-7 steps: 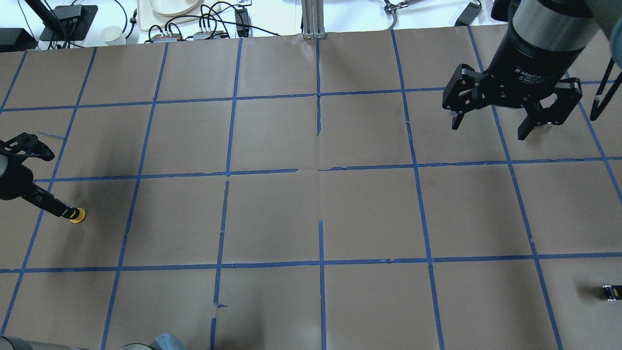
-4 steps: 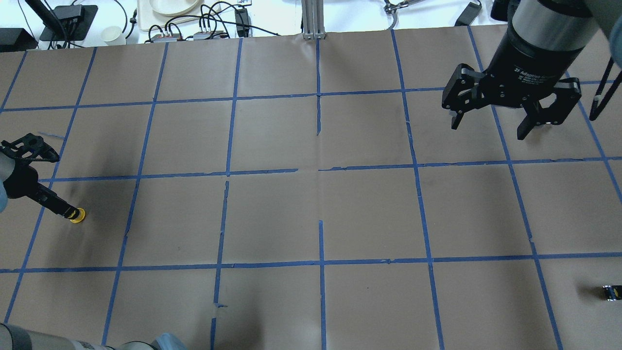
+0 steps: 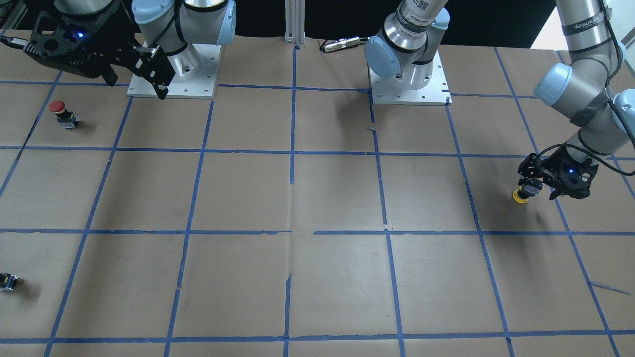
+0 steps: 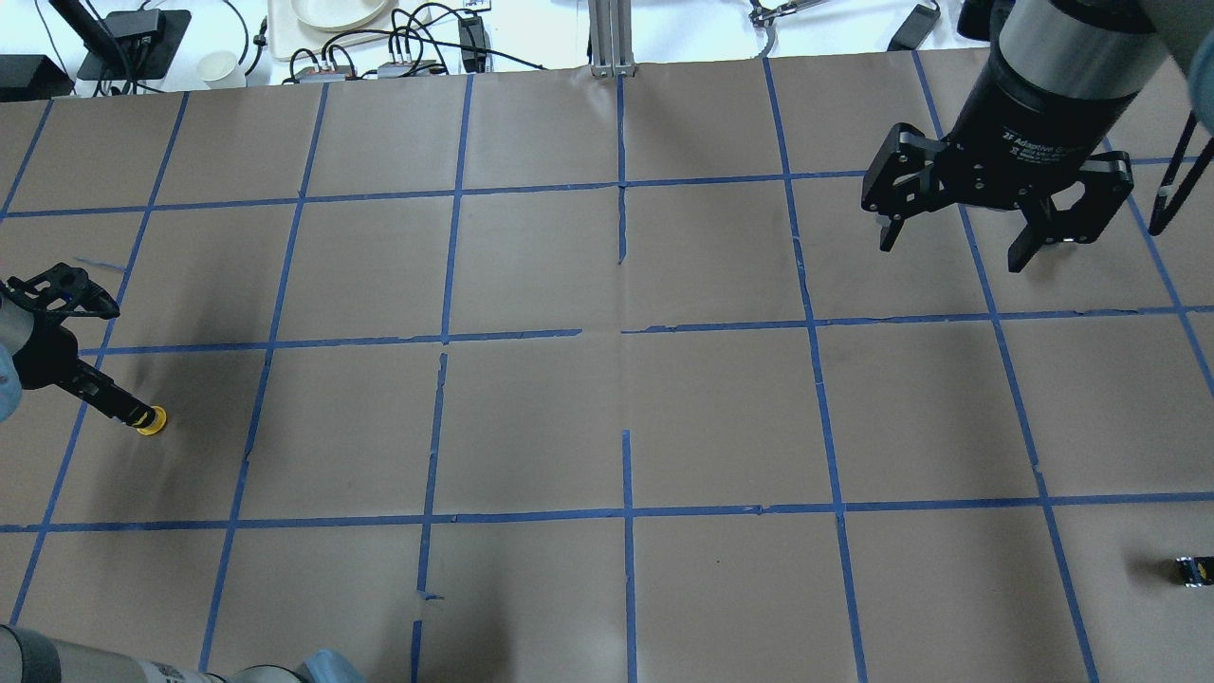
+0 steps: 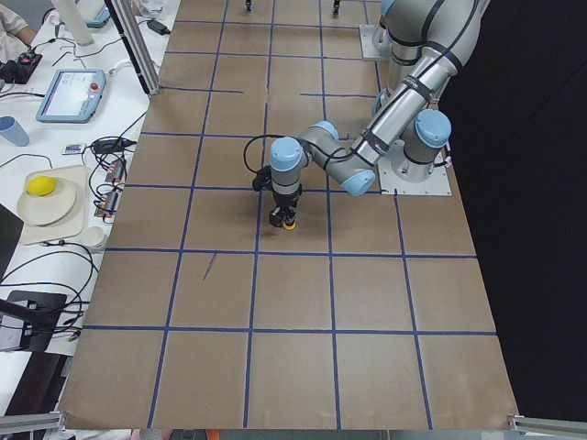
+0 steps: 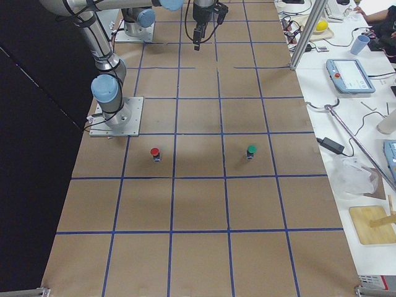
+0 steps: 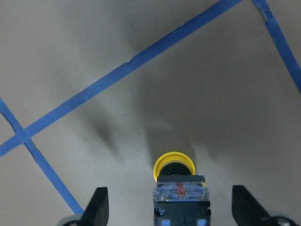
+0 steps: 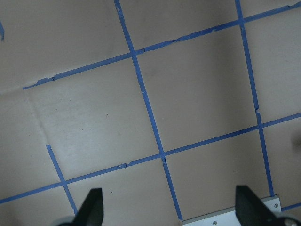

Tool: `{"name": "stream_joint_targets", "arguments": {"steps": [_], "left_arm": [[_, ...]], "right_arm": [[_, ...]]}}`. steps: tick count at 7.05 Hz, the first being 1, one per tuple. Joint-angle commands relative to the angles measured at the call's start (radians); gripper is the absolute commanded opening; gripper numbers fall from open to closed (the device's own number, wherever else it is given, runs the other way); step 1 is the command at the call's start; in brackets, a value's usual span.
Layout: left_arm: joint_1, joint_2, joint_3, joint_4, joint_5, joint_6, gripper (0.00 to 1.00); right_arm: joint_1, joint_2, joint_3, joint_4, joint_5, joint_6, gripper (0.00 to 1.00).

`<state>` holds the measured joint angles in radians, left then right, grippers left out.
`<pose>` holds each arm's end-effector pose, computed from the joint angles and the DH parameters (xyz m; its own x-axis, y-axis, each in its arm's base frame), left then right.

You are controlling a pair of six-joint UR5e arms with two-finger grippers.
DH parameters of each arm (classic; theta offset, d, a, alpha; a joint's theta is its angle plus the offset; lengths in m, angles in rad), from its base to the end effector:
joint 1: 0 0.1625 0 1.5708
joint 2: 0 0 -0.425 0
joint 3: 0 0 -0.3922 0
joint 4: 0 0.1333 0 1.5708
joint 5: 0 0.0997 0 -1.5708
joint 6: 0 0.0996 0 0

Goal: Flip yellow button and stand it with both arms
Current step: 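Close the left gripper on the yellow button's base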

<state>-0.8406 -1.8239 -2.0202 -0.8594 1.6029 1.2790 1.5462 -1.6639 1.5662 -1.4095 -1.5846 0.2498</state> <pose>0.2408 -0.4640 0.2219 -0.8530 0.5217 -0.0177 0.5211 0.8530 0.0282 0.1210 -0.4471 0.5182 -0.9625 0.2696 0.0291 0.2709 0.9608 0.0582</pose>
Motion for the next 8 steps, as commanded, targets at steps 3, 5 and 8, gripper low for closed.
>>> {"name": "stream_joint_targets", "arguments": {"steps": [3,5,8], "left_arm": [[0.000,-0.005,0.000,-0.003,0.002,-0.001,0.80],[0.000,-0.003,0.000,-0.007,0.005,0.013,0.50],[0.000,0.003,0.004,-0.036,0.018,0.000,0.17]], "right_arm": [[0.000,0.001,0.000,0.001,0.003,0.005,1.00],[0.000,-0.002,0.006,-0.005,0.003,0.005,1.00],[0.000,-0.004,0.023,-0.009,-0.005,0.008,1.00]]}}
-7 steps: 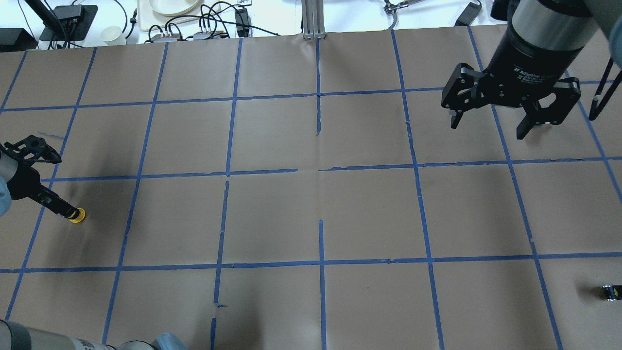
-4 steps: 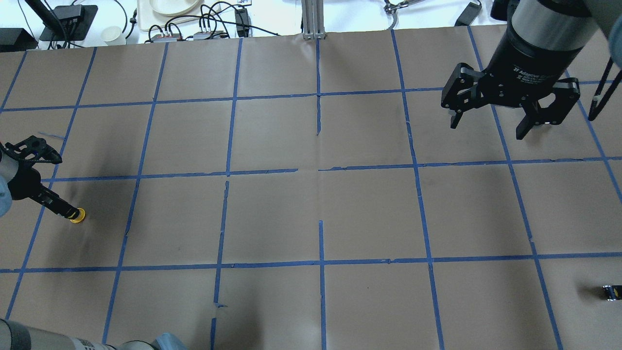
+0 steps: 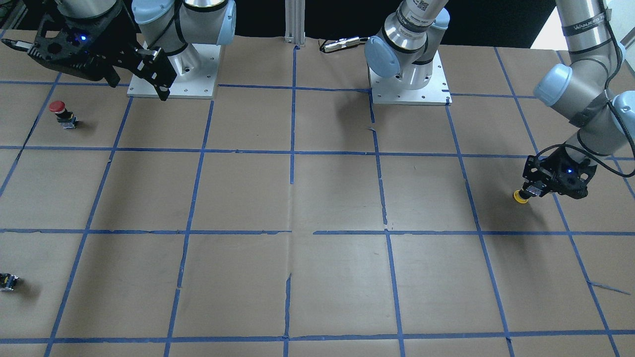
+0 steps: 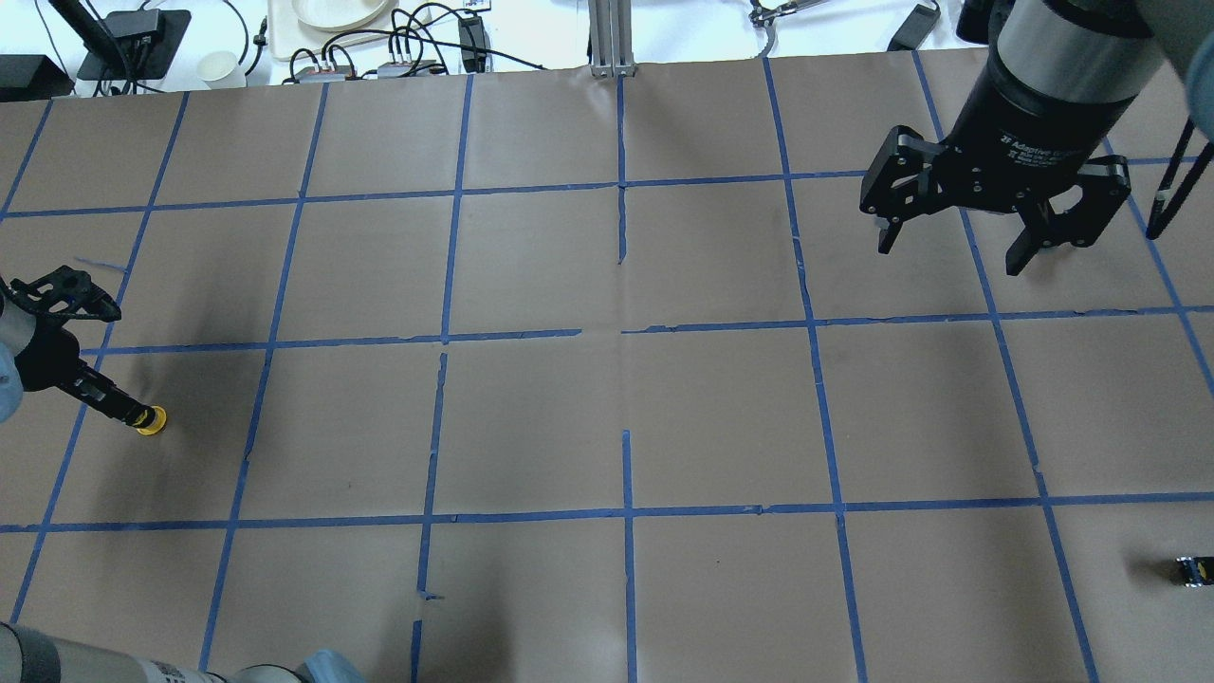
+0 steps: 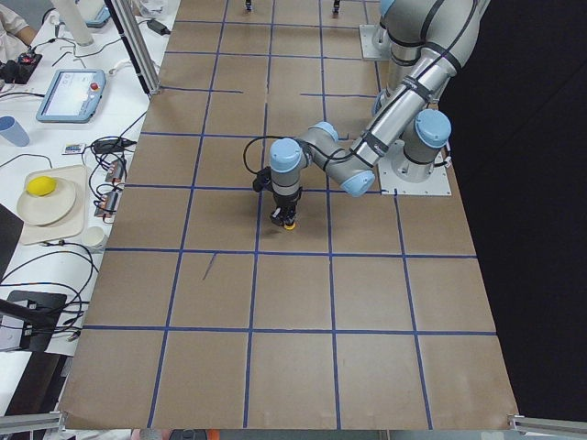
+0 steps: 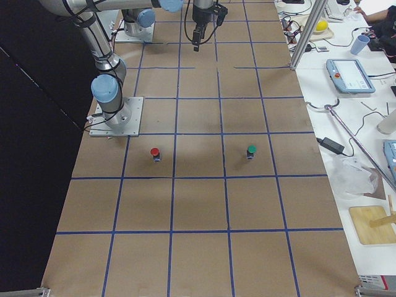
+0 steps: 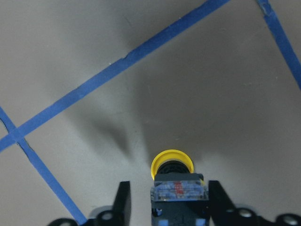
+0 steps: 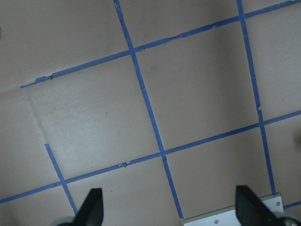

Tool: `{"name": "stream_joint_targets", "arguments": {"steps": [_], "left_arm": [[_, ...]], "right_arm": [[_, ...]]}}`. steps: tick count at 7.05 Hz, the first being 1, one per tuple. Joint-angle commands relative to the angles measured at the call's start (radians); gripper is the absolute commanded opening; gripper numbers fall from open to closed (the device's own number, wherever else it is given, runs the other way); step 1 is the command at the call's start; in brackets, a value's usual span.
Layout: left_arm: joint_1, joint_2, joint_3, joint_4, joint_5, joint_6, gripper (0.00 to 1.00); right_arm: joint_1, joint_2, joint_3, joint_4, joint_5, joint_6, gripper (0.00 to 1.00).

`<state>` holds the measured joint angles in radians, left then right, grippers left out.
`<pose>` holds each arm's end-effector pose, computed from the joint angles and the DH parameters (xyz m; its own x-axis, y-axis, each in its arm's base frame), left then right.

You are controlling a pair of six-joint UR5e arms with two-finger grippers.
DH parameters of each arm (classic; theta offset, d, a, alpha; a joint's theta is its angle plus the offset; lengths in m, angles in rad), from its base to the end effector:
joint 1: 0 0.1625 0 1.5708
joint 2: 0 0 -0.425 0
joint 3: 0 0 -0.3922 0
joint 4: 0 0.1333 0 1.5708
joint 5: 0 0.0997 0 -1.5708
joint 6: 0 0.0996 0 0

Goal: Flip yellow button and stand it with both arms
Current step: 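Lift the yellow button and carry it toward the right gripper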

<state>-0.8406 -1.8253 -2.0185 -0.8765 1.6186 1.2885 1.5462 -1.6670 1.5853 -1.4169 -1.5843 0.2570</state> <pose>0.2413 -0.4622 0.2202 -0.8480 0.5300 -0.0057 0.5292 0.8471 0.0481 0.1210 -0.4454 0.5110 -0.9606 0.2763 0.0314 0.2778 0.9583 0.0663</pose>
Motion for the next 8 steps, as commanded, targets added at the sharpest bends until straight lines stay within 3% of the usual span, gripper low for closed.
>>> {"name": "stream_joint_targets", "arguments": {"steps": [1,4,6,7,8], "left_arm": [[-0.017,0.023,0.023,-0.045,-0.002,-0.030,0.14],[-0.118,0.095,0.168,-0.301,-0.088,-0.173,0.13],[-0.329,0.194,0.190,-0.356,-0.135,-0.278,0.12],[-0.401,0.222,0.213,-0.431,-0.226,-0.376,0.12],[-0.460,0.238,0.234,-0.517,-0.340,-0.500,0.12]], "right_arm": [[0.000,0.001,0.004,0.000,-0.005,-0.002,1.00],[-0.005,0.010,0.004,-0.002,0.003,-0.015,1.00],[-0.017,0.013,0.002,-0.013,0.004,0.004,1.00],[-0.049,0.012,0.001,-0.008,0.030,0.086,1.00],[-0.087,0.015,-0.005,-0.014,0.197,0.153,1.00]]}}
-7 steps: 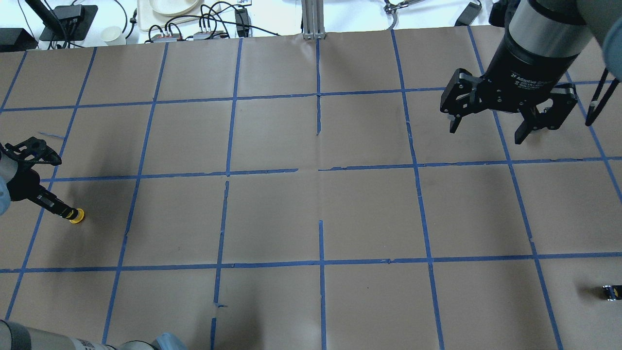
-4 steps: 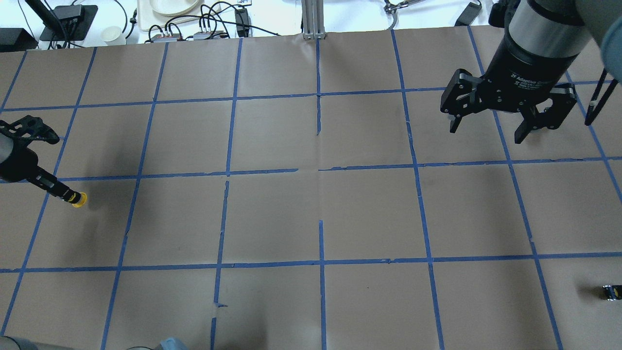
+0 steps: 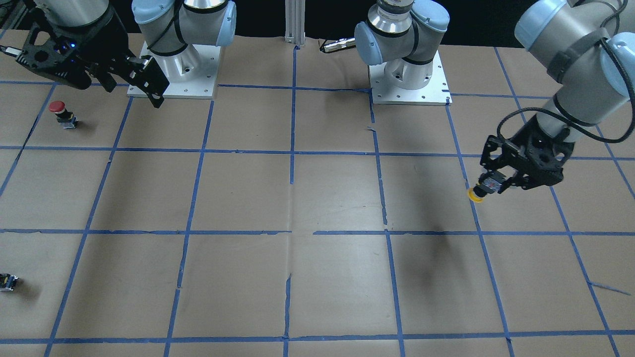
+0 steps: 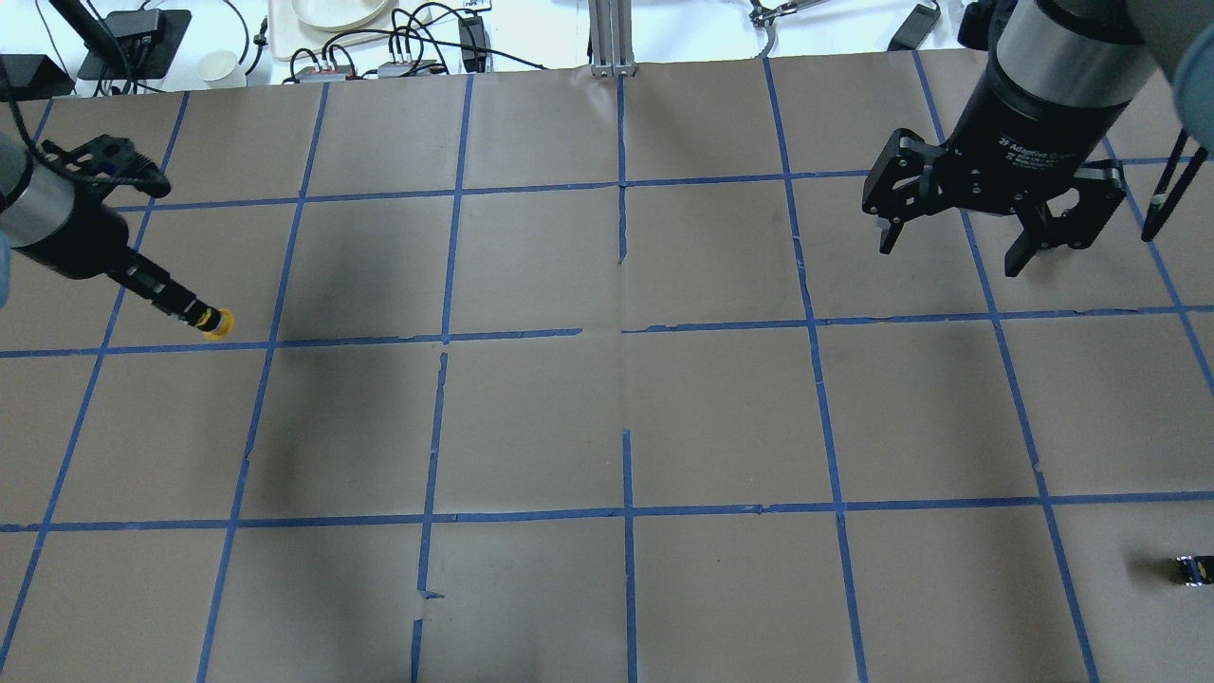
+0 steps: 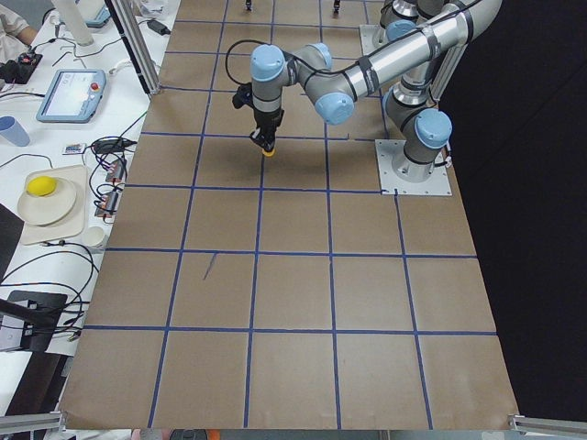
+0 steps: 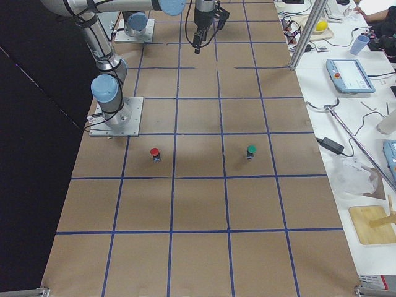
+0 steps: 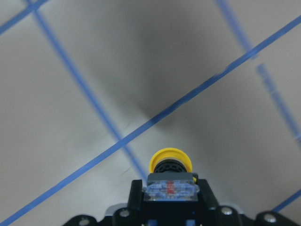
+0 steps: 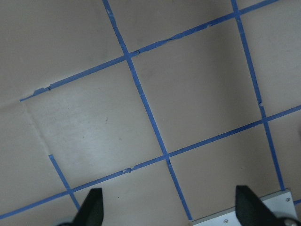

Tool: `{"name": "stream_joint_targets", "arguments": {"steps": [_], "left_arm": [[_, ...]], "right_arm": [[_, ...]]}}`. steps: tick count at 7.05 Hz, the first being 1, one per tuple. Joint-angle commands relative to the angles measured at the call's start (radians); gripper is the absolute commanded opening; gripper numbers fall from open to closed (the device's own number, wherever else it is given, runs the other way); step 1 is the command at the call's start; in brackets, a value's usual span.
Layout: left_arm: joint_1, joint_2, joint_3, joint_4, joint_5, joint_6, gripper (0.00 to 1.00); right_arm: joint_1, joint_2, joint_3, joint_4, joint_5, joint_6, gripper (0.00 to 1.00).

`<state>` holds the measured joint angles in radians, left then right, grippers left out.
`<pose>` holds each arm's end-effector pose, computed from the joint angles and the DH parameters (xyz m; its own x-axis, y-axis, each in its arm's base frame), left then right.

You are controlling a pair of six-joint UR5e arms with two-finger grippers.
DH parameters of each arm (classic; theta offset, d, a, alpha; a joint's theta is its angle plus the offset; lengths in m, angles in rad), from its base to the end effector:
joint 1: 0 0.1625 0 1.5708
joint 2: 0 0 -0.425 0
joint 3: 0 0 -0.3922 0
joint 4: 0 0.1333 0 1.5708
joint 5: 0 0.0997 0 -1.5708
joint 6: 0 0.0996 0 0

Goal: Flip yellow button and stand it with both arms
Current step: 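Lift the yellow button and carry it toward the right gripper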

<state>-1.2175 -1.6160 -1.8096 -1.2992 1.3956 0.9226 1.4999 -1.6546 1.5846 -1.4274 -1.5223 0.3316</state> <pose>0.0296 -0.5158 0.3779 -0.8331 0.5410 0.1151 0.5270 0.8396 -0.1314 0.1061 -0.4565 0.5069 -0.9188 0.3941 -0.0218 0.3911 0.9164 0.0851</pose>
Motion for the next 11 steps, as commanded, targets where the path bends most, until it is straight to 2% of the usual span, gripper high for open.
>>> {"name": "stream_joint_targets", "arguments": {"steps": [1,2,4,6,7,8,9,10,11], "left_arm": [[-0.146,0.045,0.032,-0.154,-0.250,-0.199,0.12],[-0.207,0.048,0.030,-0.167,-0.361,-0.302,0.12],[-0.331,0.056,0.026,-0.175,-0.611,-0.479,0.12],[-0.375,0.044,0.030,-0.113,-0.897,-0.731,0.10],[-0.375,0.045,0.030,-0.095,-1.029,-0.837,0.10],[-0.376,0.044,0.023,-0.037,-1.117,-0.914,0.09],[-0.376,0.035,0.021,0.004,-1.148,-0.944,0.08],[-0.378,0.045,0.010,0.005,-1.243,-0.964,0.06],[-0.378,0.044,0.013,0.006,-1.248,-0.964,0.06]], "right_arm": [[-0.075,0.027,-0.009,-0.040,0.228,0.086,1.00],[-0.102,0.056,-0.009,-0.041,0.326,0.113,1.00],[-0.167,0.076,-0.008,-0.034,0.588,0.191,1.00],[-0.185,0.123,0.003,-0.024,0.762,0.323,1.00],[-0.185,0.127,0.005,-0.005,0.815,0.384,1.00],[-0.185,0.121,0.005,0.052,0.817,0.397,1.00],[-0.184,0.110,0.005,0.096,0.855,0.402,1.00],[-0.181,0.090,0.002,0.104,0.893,0.438,1.00],[-0.176,0.064,0.003,0.108,0.895,0.446,1.00]]}}
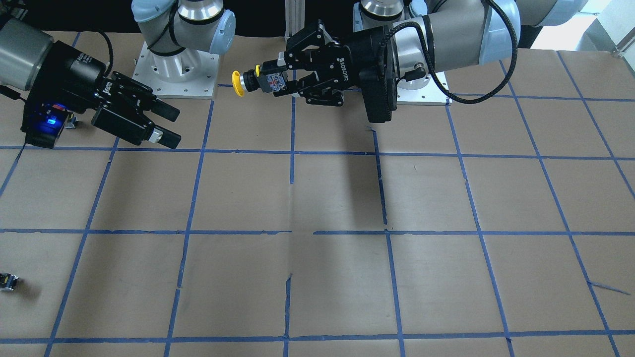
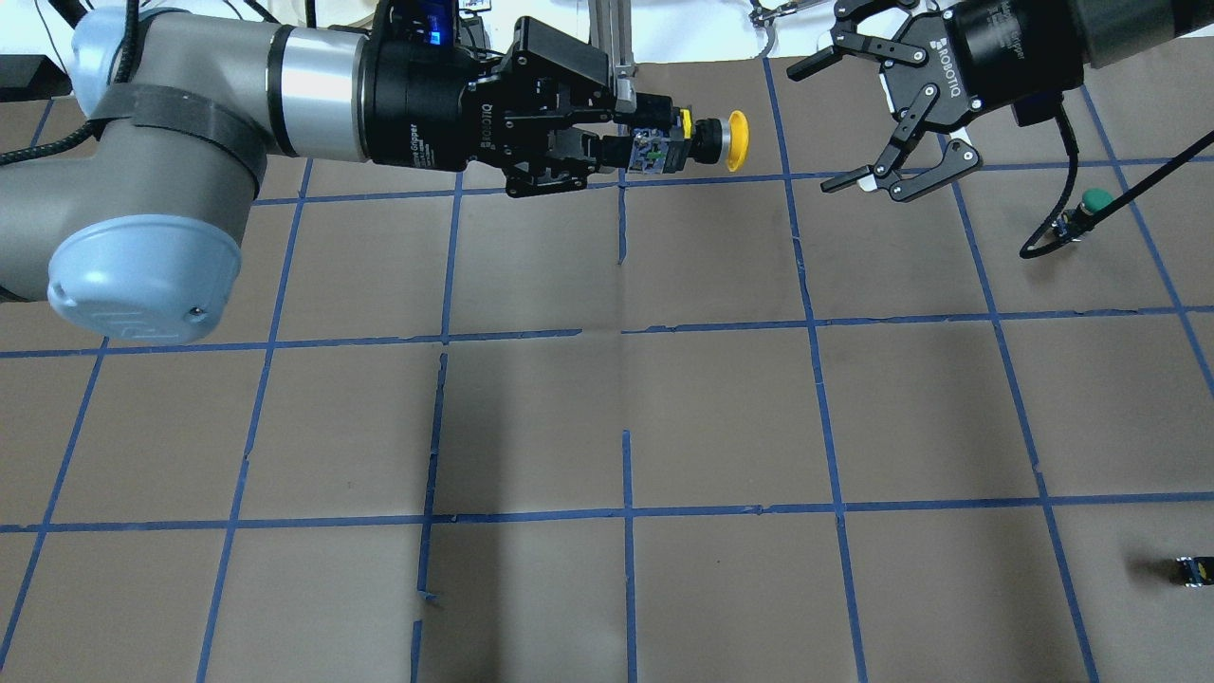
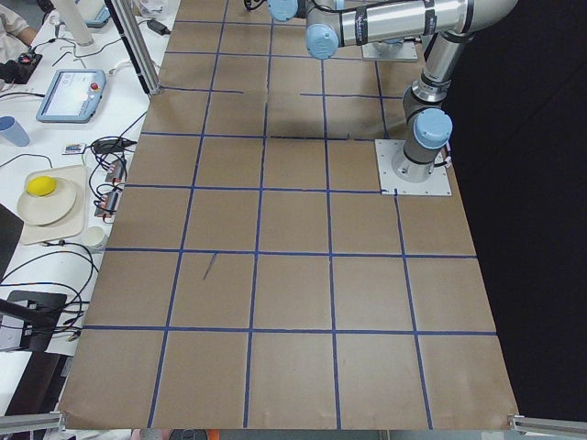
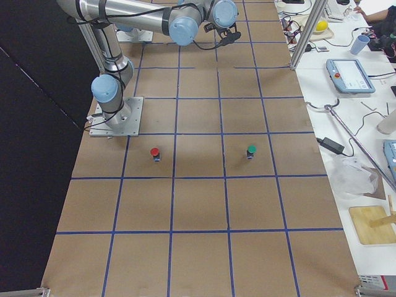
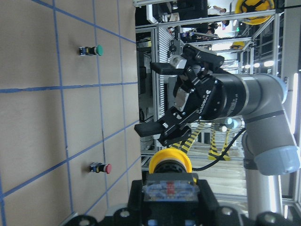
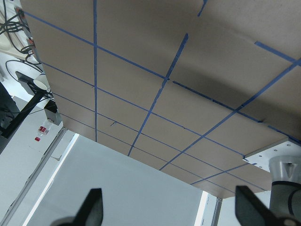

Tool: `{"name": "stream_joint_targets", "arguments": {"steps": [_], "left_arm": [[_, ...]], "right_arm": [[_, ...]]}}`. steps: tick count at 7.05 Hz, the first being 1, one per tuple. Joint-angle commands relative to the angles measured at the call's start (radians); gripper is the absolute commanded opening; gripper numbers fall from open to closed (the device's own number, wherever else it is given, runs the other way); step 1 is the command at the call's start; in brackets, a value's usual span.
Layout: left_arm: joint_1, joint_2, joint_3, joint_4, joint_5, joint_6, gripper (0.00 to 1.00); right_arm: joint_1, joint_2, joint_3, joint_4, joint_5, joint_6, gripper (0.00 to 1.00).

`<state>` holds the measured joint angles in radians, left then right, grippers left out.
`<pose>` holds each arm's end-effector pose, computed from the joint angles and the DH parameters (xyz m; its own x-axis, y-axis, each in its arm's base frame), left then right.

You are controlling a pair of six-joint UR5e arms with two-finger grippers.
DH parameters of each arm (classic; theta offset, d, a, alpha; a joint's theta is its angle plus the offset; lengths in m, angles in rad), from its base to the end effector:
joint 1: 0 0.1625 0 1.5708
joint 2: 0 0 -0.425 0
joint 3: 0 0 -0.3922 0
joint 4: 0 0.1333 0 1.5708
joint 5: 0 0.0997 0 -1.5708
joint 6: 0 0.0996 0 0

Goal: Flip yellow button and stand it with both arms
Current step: 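Hold the yellow button out while the right gripper approaches its yellow cap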

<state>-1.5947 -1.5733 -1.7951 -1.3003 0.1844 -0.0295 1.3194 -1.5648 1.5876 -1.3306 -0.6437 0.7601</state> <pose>-0.2427 -0.4780 0.4854 -0.1829 0.0178 0.9830 0.0185 0.9997 -0.0147 0.0880 -0.5134 0.4949 -0.2183 0.8986 -0.3807 0.5390 0.4362 0.7206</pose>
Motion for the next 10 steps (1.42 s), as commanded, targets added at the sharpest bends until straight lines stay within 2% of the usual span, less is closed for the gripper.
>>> {"name": "stream_joint_targets", "arguments": {"steps": [1,2,4,6,9,10], "left_arm": [[-0.001,-0.007,0.000,0.018,-0.037,-0.012,0.05],[-0.001,-0.005,-0.001,0.021,-0.037,-0.012,0.05],[-0.001,-0.007,0.000,0.021,-0.039,-0.016,0.05],[-0.001,-0.005,-0.001,0.019,-0.048,-0.018,0.05],[-0.001,-0.005,-0.001,0.019,-0.049,-0.018,0.05],[-0.001,-0.004,-0.001,0.019,-0.048,-0.018,0.05]], "right_arm": [[0.006,-0.044,0.000,0.016,0.044,0.046,1.00],[0.006,-0.058,-0.001,0.016,0.085,0.051,1.00],[0.038,-0.089,0.000,0.016,0.093,0.051,1.00],[0.047,-0.086,0.002,0.016,0.142,0.057,1.00],[0.057,-0.090,0.014,0.024,0.142,0.061,0.99],[0.057,-0.090,0.014,0.024,0.142,0.061,0.95]]}}
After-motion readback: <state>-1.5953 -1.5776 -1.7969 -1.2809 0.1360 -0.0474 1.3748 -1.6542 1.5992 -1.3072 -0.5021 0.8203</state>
